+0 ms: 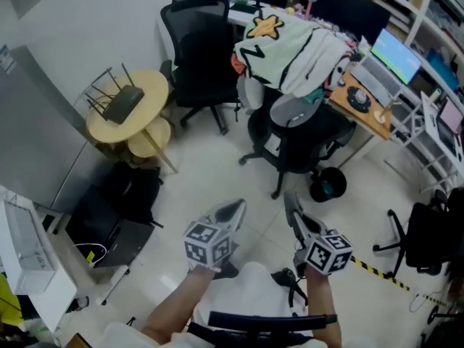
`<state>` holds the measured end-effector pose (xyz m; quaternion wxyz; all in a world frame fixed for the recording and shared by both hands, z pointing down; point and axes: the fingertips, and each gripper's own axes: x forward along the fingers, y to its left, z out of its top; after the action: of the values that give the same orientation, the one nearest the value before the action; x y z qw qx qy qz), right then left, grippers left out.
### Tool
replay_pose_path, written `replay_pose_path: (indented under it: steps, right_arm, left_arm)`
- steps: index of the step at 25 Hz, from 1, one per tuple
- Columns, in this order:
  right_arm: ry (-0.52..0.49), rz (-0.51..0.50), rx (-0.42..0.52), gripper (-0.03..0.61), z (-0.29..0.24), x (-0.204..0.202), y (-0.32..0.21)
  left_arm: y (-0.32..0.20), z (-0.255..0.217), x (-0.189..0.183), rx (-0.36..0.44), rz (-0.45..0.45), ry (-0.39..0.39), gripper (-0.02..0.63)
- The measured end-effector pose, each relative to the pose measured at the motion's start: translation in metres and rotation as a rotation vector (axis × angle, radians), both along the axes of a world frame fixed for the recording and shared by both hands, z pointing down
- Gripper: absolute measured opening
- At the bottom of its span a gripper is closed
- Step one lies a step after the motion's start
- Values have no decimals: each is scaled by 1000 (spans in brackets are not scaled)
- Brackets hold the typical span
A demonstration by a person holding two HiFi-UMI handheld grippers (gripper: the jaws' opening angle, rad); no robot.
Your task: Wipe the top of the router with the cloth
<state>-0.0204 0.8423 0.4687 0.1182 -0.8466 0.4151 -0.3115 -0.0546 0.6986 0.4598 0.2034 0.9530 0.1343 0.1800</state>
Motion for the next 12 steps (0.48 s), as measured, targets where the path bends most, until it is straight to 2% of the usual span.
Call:
replay_pose_path:
  steps: [12]
  right_arm:
    - [8,-76,8,34,-3,-10,-116]
  left_arm:
    - [-111,1,-22,6,-73,-1,-2]
